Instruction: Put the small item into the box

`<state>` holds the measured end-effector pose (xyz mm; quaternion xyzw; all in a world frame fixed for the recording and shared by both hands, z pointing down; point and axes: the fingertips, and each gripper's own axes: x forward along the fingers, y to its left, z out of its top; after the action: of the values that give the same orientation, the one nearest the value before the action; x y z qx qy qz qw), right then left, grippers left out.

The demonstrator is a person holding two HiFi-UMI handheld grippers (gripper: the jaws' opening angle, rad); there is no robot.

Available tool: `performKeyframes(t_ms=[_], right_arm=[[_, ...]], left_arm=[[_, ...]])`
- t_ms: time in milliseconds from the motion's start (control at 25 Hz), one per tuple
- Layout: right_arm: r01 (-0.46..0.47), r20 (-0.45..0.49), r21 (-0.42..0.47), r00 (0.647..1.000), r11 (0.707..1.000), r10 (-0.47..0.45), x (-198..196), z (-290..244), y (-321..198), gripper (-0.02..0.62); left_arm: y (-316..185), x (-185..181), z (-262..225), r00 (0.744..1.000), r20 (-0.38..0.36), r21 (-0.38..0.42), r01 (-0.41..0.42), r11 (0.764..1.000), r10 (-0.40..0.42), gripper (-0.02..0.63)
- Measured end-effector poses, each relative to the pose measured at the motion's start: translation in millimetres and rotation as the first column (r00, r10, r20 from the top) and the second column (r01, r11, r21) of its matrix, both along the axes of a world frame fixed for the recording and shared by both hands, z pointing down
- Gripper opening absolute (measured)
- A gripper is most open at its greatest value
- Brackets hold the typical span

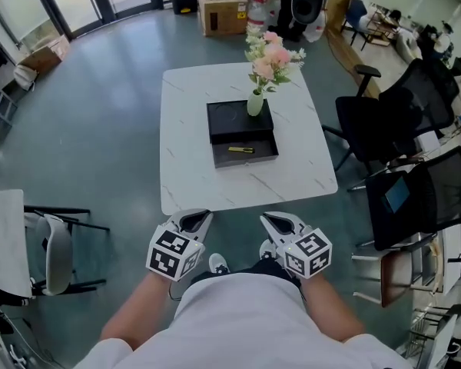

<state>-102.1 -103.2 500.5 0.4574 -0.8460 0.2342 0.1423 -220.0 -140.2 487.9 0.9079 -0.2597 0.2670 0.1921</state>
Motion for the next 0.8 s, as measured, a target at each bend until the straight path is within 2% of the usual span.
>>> performKeyframes(t_ms=[280, 560, 800], right_arm=[[0.028, -0.02, 0.027, 0.999, 0.999, -0.028, 14, -11, 0, 0.015], [0.077, -0.036, 0.031, 0.996, 0.997, -0.076, 43, -17, 10, 0.015], [0.092, -0.019, 0.025, 0.996, 0.995, -0.092, 60, -15, 15, 0.015]], left_arm=[[1, 8, 4, 0.999, 0.0, -0.003, 0.054, 0.999, -0.054, 0.017], [10, 49, -6, 0.997, -0.028, 0.016, 0.07, 0.997, -0.07, 0.017], [20, 62, -7, 0.996, -0.016, 0.019, 0.093, 0.995, -0.093, 0.017]])
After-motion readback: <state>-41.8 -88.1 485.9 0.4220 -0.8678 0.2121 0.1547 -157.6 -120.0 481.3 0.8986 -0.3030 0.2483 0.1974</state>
